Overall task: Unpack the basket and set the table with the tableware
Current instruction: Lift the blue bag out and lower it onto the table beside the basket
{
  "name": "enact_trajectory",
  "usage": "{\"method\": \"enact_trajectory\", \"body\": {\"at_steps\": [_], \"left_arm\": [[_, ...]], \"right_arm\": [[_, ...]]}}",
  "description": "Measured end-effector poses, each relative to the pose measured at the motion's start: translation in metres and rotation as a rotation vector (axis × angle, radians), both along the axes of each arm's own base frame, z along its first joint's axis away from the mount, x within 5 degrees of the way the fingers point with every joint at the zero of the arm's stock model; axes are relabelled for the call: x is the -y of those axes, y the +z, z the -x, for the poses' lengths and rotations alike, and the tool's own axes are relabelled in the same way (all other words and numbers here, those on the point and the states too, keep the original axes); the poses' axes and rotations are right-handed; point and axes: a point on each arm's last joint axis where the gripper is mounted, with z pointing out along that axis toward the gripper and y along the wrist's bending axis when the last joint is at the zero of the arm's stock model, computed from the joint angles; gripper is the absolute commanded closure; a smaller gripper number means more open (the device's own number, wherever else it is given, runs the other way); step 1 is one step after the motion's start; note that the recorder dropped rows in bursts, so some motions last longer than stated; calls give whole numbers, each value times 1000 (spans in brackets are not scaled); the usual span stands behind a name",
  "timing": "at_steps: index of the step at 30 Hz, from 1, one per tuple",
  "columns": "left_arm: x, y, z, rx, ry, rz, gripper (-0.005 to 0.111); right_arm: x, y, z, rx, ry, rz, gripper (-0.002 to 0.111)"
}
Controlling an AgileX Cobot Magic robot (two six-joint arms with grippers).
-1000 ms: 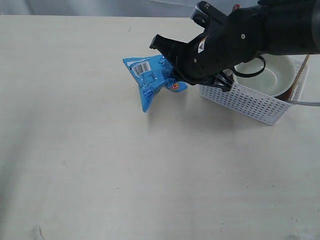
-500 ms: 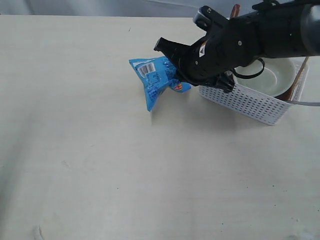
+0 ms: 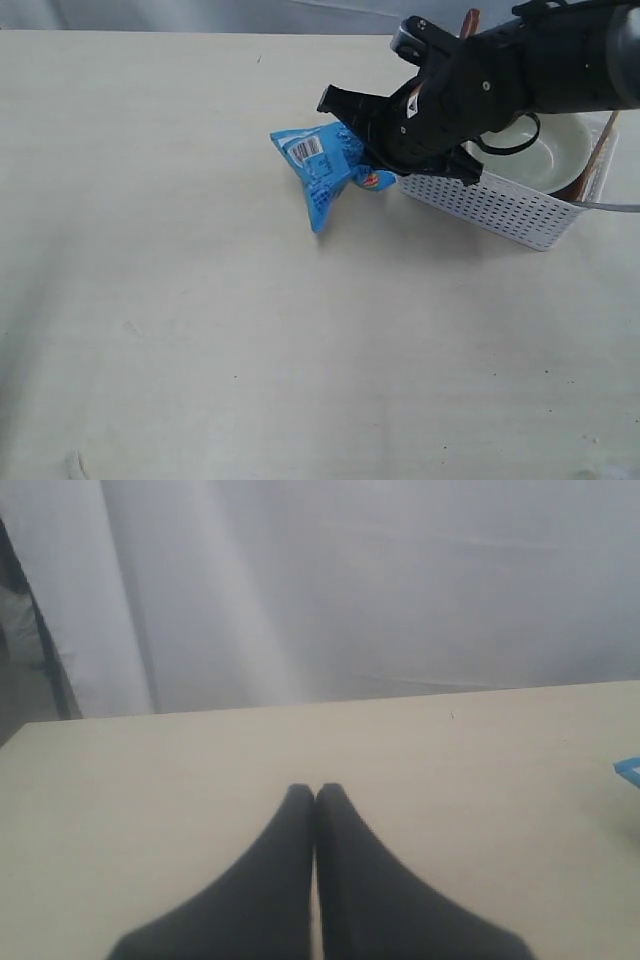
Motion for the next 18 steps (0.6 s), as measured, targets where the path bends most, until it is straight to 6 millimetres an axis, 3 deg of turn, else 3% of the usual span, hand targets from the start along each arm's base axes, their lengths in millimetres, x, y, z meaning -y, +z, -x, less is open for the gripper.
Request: {"method": "enact_trajectory", "body": {"at_steps": [18], "left_arm": [[0,0,0,0,0,0,107]], "right_arm": [[13,25,23,-43,115,94,109]]}}
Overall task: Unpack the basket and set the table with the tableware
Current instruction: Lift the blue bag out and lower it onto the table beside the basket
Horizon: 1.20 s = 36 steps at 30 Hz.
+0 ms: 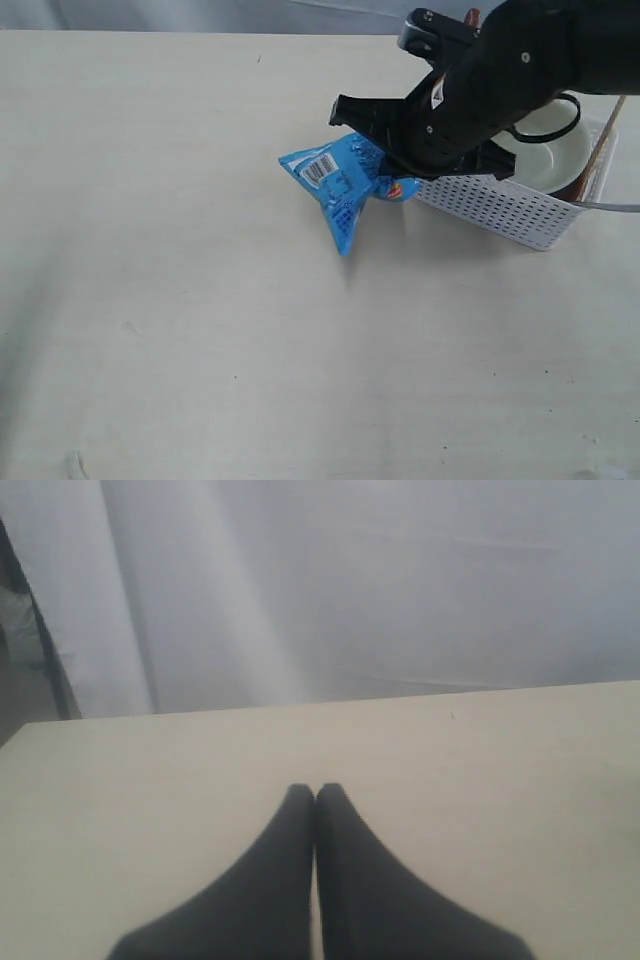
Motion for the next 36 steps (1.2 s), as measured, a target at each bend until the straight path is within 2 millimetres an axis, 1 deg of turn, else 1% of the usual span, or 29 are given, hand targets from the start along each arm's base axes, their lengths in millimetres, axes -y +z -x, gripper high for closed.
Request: {"method": "enact_trajectory", "body": {"at_steps": [3,5,10,14,18,24,30,34,36], "left_arm": [[0,0,0,0,0,0,107],[0,0,0,0,0,0,107],[0,0,0,0,0,0,107],[0,0,0,0,0,0,107],[0,0,0,0,0,0,107],[0,0,0,0,0,0,107],[0,0,0,0,0,0,107],[0,0,0,0,0,0,107],[0,0,0,0,0,0,107]], "right_arm": [[7,-4,13,-15,2,-4,109],[15,-7,26,-19,0,-6,109],[33,-8,54,-19,-5,-12,109],[41,-9,68,-24,-6,-10,109],[44,-13,72,-42,-22,-3,109],[50,-14,68,-16,-125,20,109],[50,-26,63,-42,-146,62,109],[48,-34,60,-51,-152,61,109],[50,-37,57,-58,-182,51,109]]}}
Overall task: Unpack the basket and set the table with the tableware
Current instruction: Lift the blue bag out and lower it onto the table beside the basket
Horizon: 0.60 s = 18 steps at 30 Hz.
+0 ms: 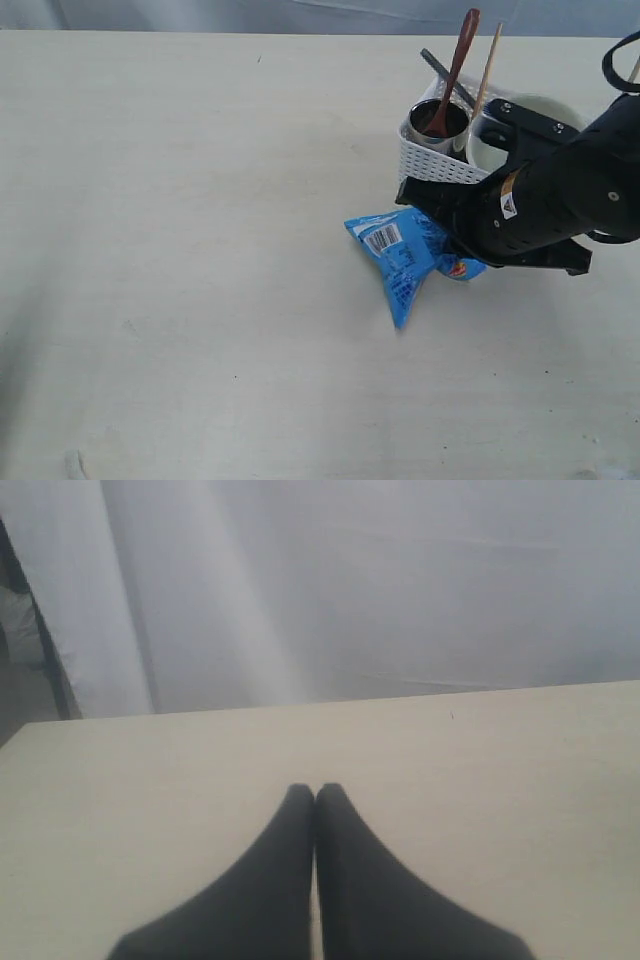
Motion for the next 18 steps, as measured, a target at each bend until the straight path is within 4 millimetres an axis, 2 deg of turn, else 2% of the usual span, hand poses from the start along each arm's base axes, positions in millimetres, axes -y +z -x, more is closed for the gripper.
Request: {"method": "enact_trajectory", "body": {"at_steps": [6,8,13,18], "left_arm": [[0,0,0,0,0,0,107],[0,0,0,0,0,0,107],[0,0,0,0,0,0,107],[0,0,0,0,0,0,107]], "right_arm": [[14,-3,-8,-10,-74,-2,107],[14,-3,-9,-10,-78,-2,99],[15,-3,-9,-10,-80,-2,72],[15,-3,-9,-4,-69,6,63]]}}
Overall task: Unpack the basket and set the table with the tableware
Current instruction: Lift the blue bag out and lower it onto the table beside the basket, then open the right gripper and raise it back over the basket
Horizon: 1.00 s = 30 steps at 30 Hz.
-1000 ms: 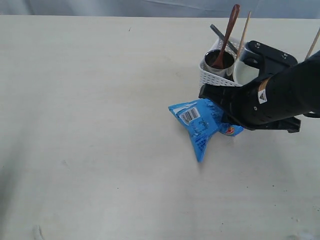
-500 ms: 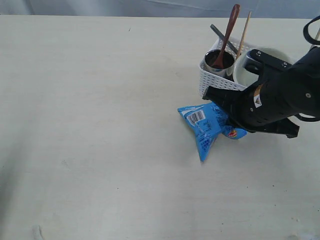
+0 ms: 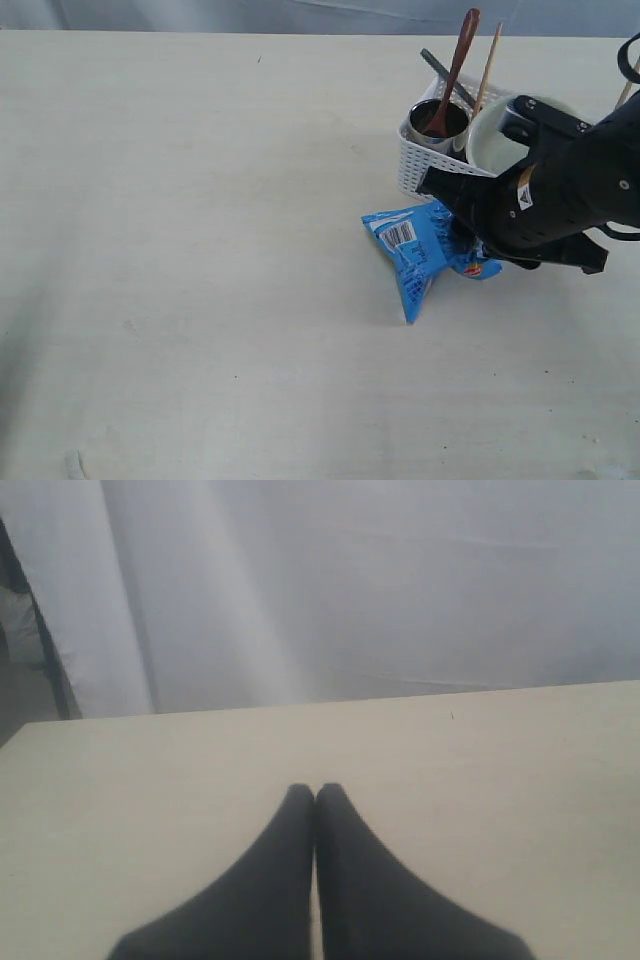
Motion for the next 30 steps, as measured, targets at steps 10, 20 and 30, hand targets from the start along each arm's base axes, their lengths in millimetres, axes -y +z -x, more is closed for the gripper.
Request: {"method": "enact_trajectory", "body": {"at_steps": [10,20,30], "left_arm": [[0,0,0,0,0,0,107],[0,0,0,0,0,0,107],[0,0,0,0,0,0,107]], "right_arm": [[8,38,11,107,24,-14,59],[64,139,110,366,200,46,59],[111,163,193,628,268,79,59]]}}
